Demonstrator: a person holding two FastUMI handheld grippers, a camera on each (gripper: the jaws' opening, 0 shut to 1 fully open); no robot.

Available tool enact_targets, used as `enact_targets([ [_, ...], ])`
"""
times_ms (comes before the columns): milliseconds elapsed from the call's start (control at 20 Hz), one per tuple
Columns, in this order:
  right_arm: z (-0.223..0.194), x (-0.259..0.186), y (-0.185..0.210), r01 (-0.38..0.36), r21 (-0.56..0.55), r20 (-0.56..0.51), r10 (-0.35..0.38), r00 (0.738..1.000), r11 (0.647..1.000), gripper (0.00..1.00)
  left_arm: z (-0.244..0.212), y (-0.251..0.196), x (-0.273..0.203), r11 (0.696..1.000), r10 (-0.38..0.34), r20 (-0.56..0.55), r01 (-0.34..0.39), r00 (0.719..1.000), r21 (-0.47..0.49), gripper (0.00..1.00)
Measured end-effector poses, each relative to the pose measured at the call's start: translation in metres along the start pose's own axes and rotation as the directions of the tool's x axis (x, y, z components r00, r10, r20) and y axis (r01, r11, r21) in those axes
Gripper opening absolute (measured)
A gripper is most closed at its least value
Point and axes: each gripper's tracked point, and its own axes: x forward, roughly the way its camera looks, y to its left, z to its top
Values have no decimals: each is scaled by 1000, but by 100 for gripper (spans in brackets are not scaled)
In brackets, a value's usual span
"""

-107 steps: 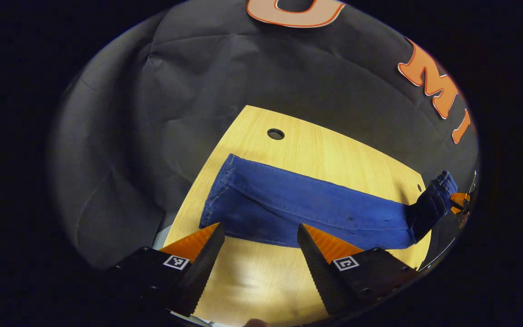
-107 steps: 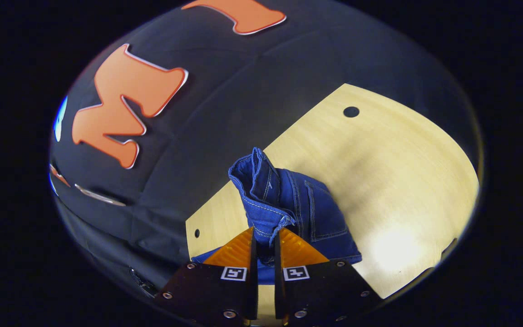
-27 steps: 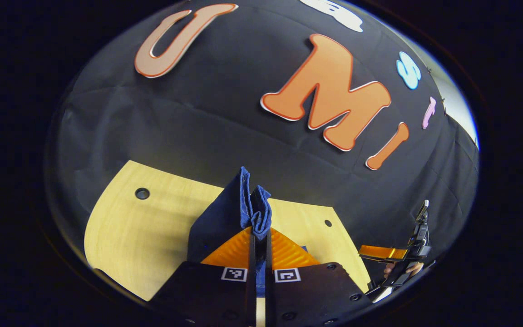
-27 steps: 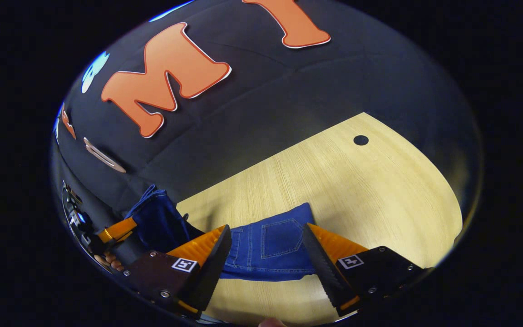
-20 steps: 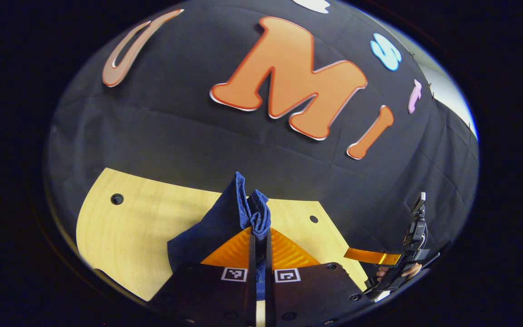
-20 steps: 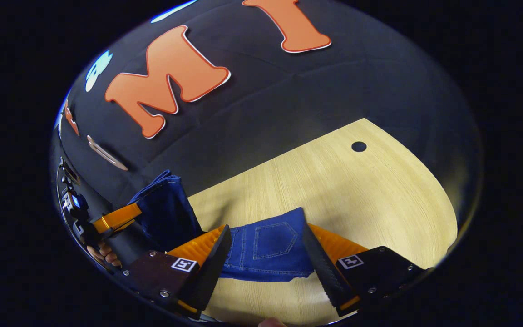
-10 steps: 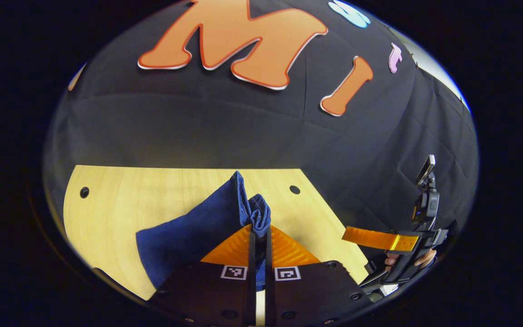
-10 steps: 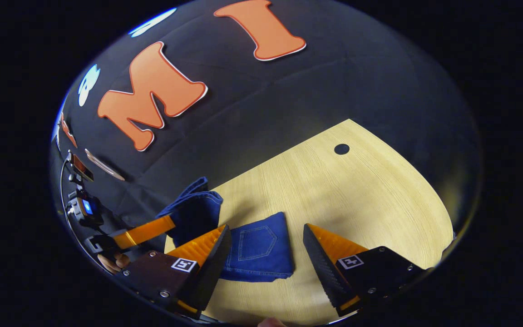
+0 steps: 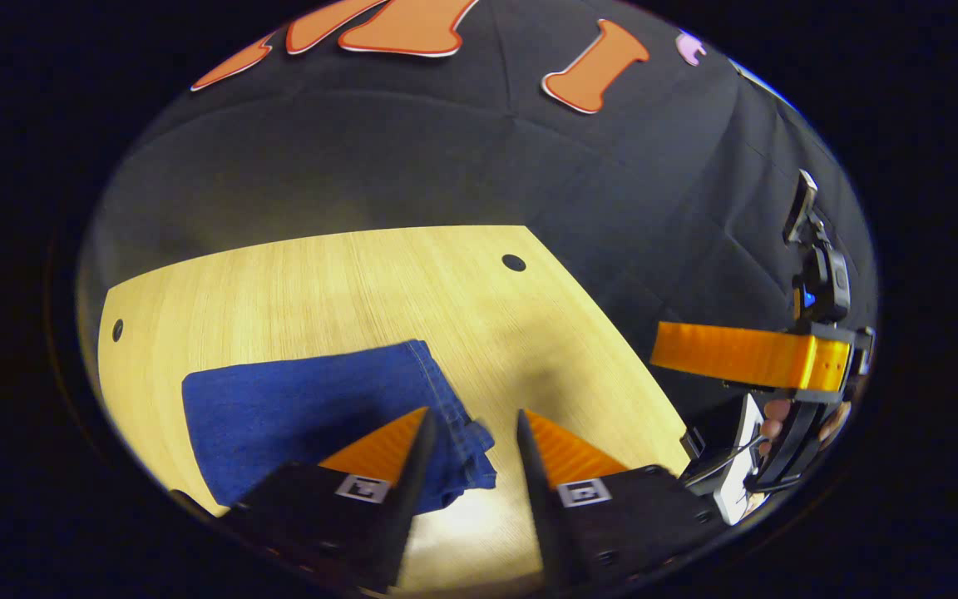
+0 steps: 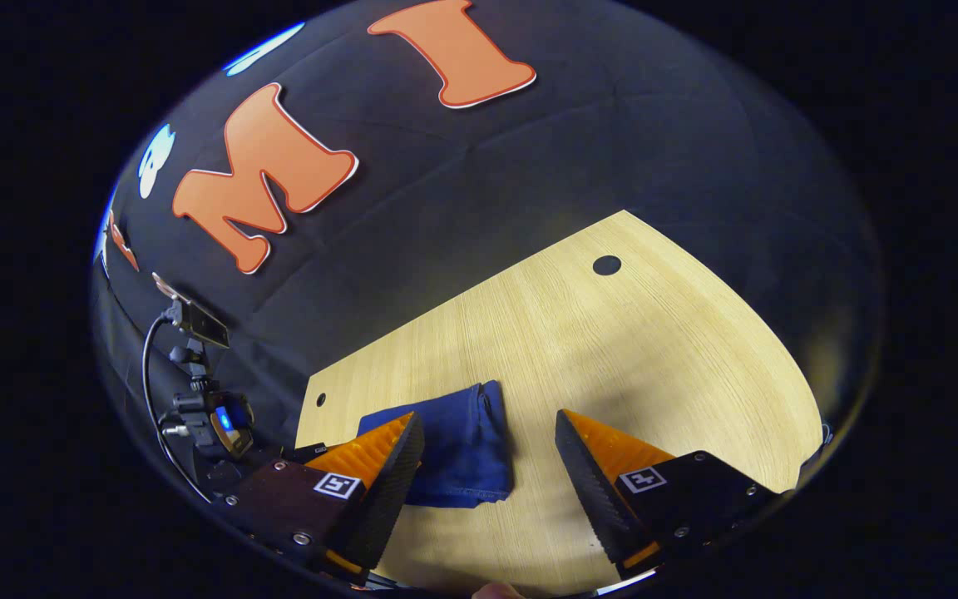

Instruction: Grasp the waist and the cuffs of the jeans and fold them to make the two legs overlap; first hold the waist and fold one-third of the jeans toward the cuffs, then hold the cuffs and fold the remaining one-third in the same direction to finish folding.

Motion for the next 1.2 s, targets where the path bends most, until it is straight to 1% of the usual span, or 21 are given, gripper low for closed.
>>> enact_targets([
  [50,0,0,1,2,-5,3,-2,1000,1000,97,2,3,-3,1000,15,15,-15,1000,5,77],
  [100,0,-1,4,-4,-10,11,4,1000,1000,97,7,7,-11,1000,26,34,-26,999,0,76],
  [200,4,-5,10,-4,-41,54,6,999,999,97,19,16,-31,998,62,89,-62,994,-2,87],
  [250,8,-7,13,-5,-71,84,11,996,997,97,25,24,-38,996,92,122,-93,988,2,96],
  [300,11,-11,19,-3,-99,120,15,993,995,97,32,32,-47,991,128,161,-131,979,8,96],
  [350,16,-15,27,-14,-127,162,35,986,992,98,39,39,-57,985,165,199,-170,966,12,96],
  [450,28,-25,44,-41,-189,267,92,959,981,98,53,50,-75,971,229,287,-241,930,6,97],
  [500,33,-32,51,-34,-223,307,104,946,974,98,58,55,-86,963,256,328,-270,909,-5,97],
  [600,38,-43,69,-15,-295,362,126,924,955,98,66,58,-107,950,295,401,-310,867,-30,97],
  [700,37,-51,85,-3,-355,394,153,906,935,98,72,60,-126,935,335,462,-350,821,-57,97],
  [850,35,-69,103,7,-412,429,187,884,911,98,81,60,-153,921,365,540,-379,759,-89,96],
  [950,34,-83,111,27,-433,463,197,864,901,98,84,61,-171,915,373,587,-391,719,-103,96],
  [1000,32,-92,116,38,-438,482,199,853,898,98,85,63,-182,909,380,612,-402,694,-109,96],
  [1100,30,-112,131,48,-446,529,220,820,894,98,86,61,-204,895,394,662,-430,638,-118,96],
  [1150,28,-123,139,55,-450,552,229,801,892,97,85,57,-210,890,396,682,-438,615,-122,96],
  [1200,26,-128,145,64,-453,572,235,786,889,97,81,54,-219,887,400,690,-443,603,-128,96],
])
